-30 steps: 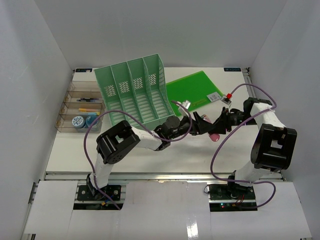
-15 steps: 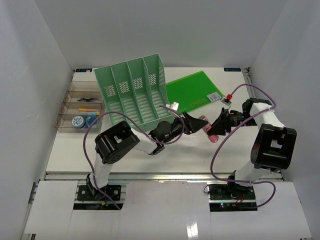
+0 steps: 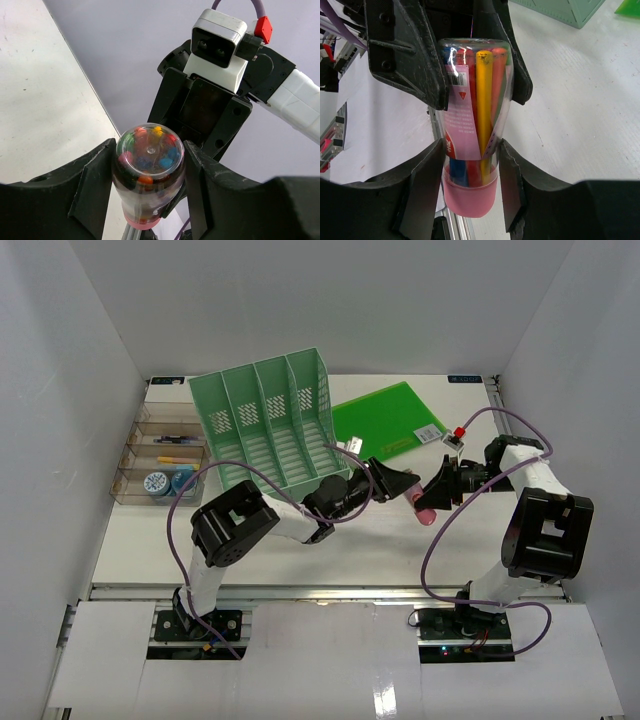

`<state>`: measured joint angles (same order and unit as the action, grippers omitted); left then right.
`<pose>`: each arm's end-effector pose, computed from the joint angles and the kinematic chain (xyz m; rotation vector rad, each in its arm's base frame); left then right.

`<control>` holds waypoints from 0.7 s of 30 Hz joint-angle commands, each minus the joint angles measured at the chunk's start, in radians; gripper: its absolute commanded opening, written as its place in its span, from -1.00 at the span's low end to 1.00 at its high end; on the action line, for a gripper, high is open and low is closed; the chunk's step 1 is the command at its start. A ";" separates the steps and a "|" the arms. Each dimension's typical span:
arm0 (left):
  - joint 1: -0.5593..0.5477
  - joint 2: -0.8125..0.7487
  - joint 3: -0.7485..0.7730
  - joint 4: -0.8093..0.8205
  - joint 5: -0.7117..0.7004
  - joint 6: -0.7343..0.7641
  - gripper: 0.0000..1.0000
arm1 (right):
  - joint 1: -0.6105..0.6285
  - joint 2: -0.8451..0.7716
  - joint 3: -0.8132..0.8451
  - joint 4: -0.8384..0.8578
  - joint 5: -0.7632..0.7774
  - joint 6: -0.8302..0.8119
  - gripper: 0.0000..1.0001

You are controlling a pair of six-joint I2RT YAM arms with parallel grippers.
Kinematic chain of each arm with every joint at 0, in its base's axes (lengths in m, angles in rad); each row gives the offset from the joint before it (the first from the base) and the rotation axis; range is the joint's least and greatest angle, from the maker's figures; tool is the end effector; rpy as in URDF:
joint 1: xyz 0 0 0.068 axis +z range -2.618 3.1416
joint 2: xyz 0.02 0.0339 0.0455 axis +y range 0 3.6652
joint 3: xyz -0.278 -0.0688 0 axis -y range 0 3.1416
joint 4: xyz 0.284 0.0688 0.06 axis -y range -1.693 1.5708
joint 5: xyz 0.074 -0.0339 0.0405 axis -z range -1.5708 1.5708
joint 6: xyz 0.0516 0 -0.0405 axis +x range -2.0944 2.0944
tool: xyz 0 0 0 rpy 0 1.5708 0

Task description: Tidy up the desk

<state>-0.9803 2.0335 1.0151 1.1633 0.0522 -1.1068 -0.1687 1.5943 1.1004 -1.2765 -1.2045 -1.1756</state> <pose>0.2586 -0.3906 0.1701 -0.0556 1.6808 -1.7021 0.2907 -0.0006 0.2190 -0.9250 1.9920 1.3152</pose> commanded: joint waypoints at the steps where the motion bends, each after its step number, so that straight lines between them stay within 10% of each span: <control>1: -0.003 -0.013 0.039 -0.062 0.037 0.023 0.17 | 0.007 -0.001 0.057 -0.013 -0.068 0.022 -0.69; 6: 0.000 -0.032 0.063 -0.121 0.055 0.055 -0.50 | 0.011 -0.003 0.052 -0.015 -0.069 0.014 -0.44; 10: 0.027 -0.134 0.027 -0.209 0.062 0.109 -0.98 | 0.011 -0.018 0.050 -0.012 -0.048 0.007 0.73; 21: 0.182 -0.843 -0.159 -0.874 -0.137 0.475 -1.00 | 0.009 -0.106 0.028 0.043 -0.021 0.006 0.81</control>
<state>-0.8633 1.5081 0.8469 0.5554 0.0543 -0.8196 -0.1612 1.5504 1.1221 -1.2746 -1.2133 -1.1683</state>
